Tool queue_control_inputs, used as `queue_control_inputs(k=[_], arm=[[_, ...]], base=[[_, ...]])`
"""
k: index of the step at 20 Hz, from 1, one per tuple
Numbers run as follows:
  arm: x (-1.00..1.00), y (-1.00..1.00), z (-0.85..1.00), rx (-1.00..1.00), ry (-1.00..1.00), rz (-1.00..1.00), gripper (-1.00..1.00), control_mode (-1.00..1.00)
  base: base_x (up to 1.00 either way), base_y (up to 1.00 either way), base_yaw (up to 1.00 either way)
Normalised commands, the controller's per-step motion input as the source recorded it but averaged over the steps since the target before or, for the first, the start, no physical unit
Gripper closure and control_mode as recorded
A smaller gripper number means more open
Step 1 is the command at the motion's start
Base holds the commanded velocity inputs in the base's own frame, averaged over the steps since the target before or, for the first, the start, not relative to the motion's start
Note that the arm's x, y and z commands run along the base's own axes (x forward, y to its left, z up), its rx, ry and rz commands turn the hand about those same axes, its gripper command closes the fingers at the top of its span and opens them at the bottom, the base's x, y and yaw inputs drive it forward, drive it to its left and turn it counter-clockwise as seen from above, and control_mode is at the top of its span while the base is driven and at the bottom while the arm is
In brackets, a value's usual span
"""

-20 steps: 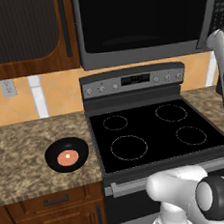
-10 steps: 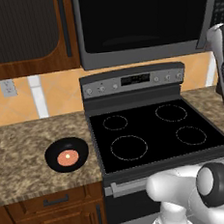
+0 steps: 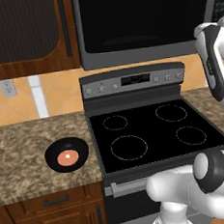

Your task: Open the microwave, place the bowl with waffle inside the microwave, then close the microwave door and turn it on.

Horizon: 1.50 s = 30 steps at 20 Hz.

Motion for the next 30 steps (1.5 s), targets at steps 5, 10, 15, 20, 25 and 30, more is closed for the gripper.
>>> queue_control_inputs(k=[5, 10, 15, 20, 25, 30], arm=[[0.6, -0.16, 0.0, 0.0, 0.0, 0.0, -1.0, -1.0], [0.34, -0.29, 0.0, 0.01, -0.01, 0.0, -1.0, -1.0], [0.41, -0.1, -0.04, 0.01, -0.03, 0.0, -1.0, -1.0], [0.54, -0.02, -0.09, 0.01, -0.06, 0.0, -1.0, -1.0], [0.39, -0.21, -0.15, 0.0, 0.0, 0.0, -1.0, -1.0], [0.36, -0.19, -0.19, 0.0, 0.0, 0.0, -1.0, -1.0]], base=[[0.0, 0.0, 0.0], [0.0, 0.0, 0.0], [0.0, 0.0, 0.0], [0.0, 0.0, 0.0], [0.0, 0.0, 0.0], [0.0, 0.0, 0.0]])
